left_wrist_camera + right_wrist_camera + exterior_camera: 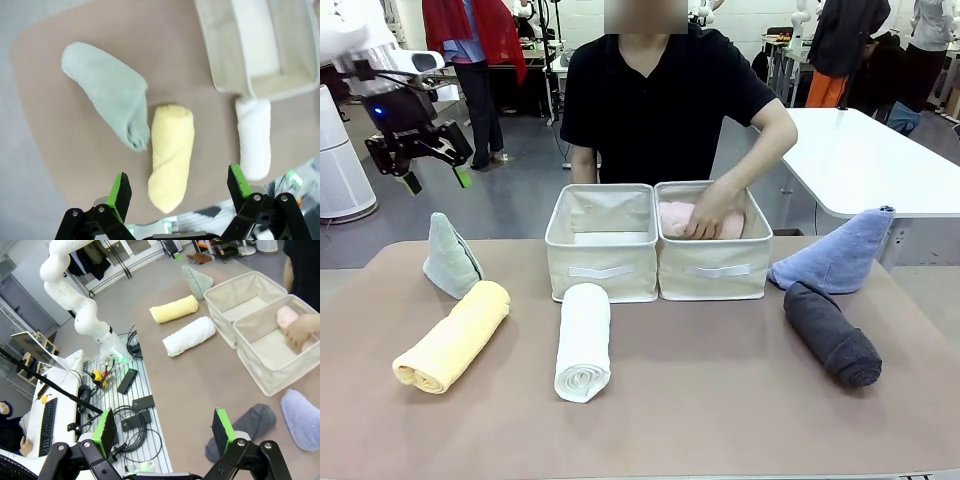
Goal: Sort the towels based on their folding style.
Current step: Pick up one triangle-folded towel and place it in the left Fabric basket.
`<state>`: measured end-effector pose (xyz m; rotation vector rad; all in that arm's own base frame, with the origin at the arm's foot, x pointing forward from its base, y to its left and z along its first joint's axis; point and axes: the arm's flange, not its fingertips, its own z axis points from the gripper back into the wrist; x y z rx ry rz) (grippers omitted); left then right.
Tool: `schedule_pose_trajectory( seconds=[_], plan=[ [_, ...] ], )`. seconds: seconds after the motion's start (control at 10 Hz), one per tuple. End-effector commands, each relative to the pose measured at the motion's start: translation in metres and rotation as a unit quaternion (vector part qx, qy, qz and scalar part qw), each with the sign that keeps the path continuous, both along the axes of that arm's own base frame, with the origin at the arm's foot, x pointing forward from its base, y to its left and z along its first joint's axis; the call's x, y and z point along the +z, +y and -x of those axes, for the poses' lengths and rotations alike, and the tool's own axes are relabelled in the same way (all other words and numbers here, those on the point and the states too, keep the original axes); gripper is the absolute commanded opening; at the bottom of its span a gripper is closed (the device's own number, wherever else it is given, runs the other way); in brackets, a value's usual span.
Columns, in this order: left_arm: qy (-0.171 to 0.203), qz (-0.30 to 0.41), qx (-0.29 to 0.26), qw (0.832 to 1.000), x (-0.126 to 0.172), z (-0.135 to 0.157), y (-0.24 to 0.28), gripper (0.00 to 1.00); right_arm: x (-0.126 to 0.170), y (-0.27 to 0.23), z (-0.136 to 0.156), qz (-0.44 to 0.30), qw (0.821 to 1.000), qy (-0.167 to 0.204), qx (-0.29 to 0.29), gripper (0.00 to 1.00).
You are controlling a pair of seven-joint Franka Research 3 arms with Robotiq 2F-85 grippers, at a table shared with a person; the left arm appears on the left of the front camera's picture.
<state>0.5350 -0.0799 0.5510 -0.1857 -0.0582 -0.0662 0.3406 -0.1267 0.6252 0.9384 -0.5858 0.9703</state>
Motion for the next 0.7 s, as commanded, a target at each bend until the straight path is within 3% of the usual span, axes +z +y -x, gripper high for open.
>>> schedule_pose_trajectory(
  seconds=[0.0,0.3,0.6],
  plan=[
    [-0.017,-0.078,0.060,0.995,-0.011,-0.011,-0.012,1.00,-0.001,0.001,-0.001,-0.017,1.000,-0.008,0.005,1.00],
    [0.007,-0.137,0.084,0.987,-0.027,-0.012,-0.018,1.00,-0.001,0.001,-0.001,-0.017,1.000,-0.008,0.005,1.00],
    [0.028,-0.128,0.091,0.987,-0.038,-0.008,-0.014,1.00,-0.001,0.001,-0.001,-0.017,1.000,-0.008,0.005,1.00]
  ],
)
